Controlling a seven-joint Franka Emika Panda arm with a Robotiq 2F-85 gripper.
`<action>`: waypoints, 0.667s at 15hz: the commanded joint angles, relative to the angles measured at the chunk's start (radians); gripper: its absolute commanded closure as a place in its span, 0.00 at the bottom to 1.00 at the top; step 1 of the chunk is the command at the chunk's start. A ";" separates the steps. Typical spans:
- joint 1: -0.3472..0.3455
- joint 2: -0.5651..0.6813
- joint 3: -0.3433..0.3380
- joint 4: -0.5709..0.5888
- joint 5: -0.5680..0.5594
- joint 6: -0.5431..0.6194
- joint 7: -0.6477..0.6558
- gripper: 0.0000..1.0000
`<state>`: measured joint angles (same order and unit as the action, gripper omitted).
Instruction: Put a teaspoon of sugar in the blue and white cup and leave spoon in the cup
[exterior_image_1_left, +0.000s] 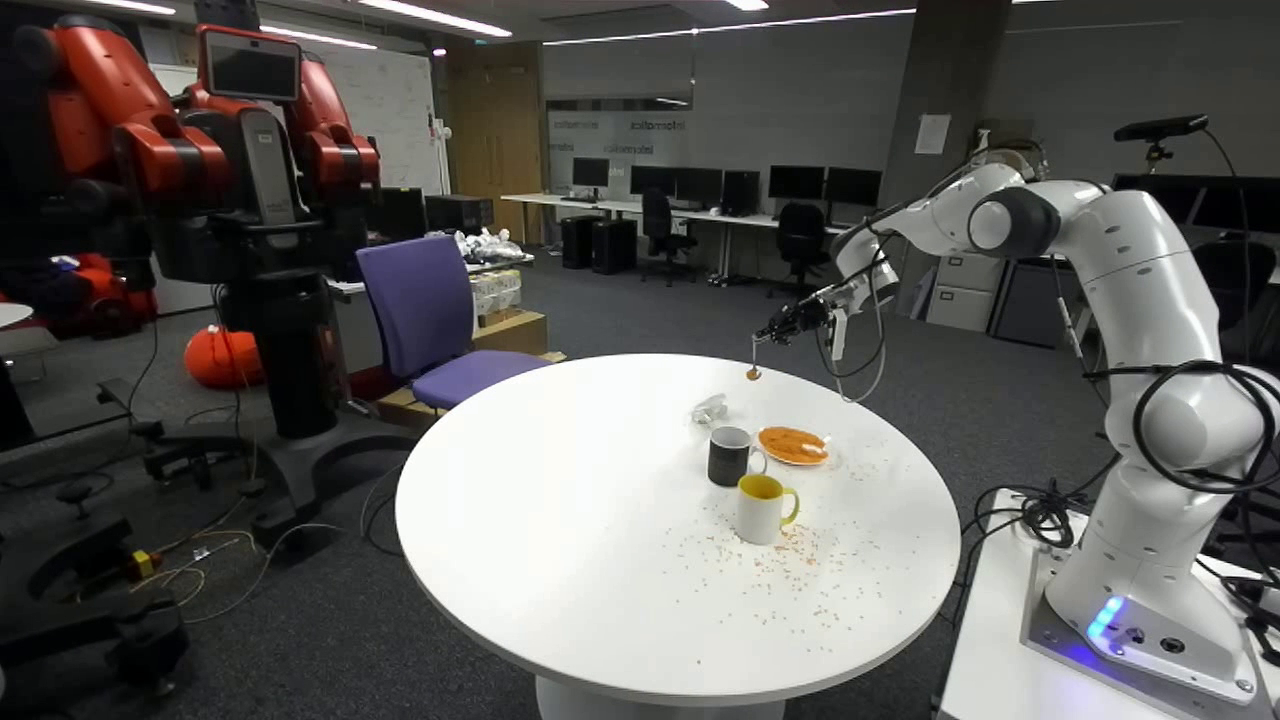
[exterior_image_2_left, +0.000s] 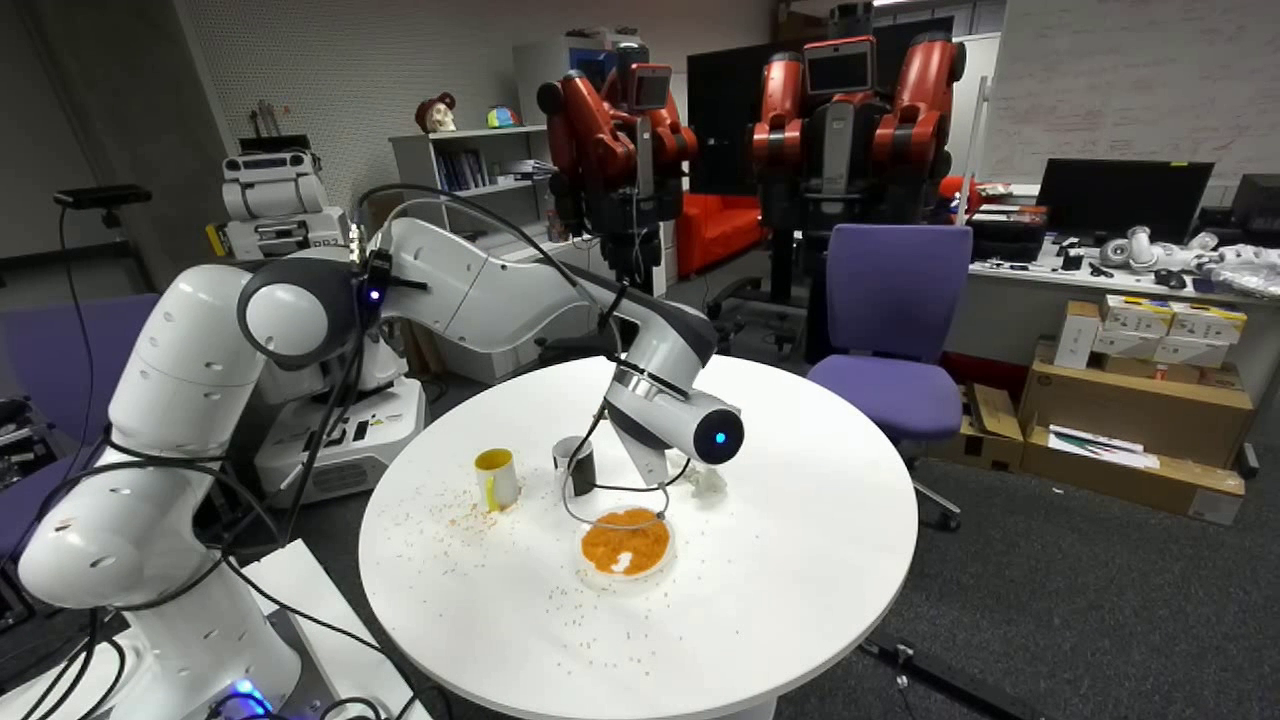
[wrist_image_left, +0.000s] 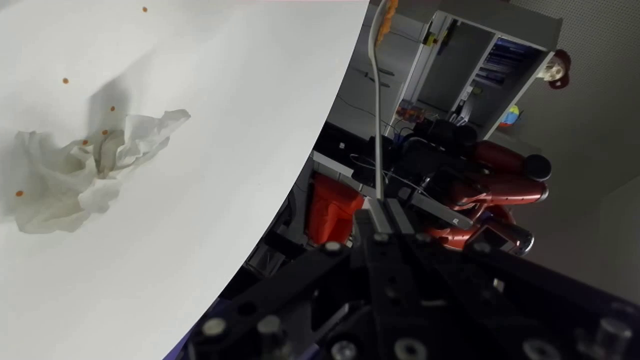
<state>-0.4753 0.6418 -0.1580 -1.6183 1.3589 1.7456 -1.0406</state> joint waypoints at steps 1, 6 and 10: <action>0.046 -0.069 -0.023 -0.095 0.017 0.038 -0.025 0.99; 0.074 -0.067 -0.027 -0.119 0.005 0.041 -0.026 0.99; 0.093 -0.068 -0.030 -0.139 -0.003 0.046 -0.028 0.99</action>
<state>-0.4153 0.6371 -0.1689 -1.6785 1.3566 1.7512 -1.0407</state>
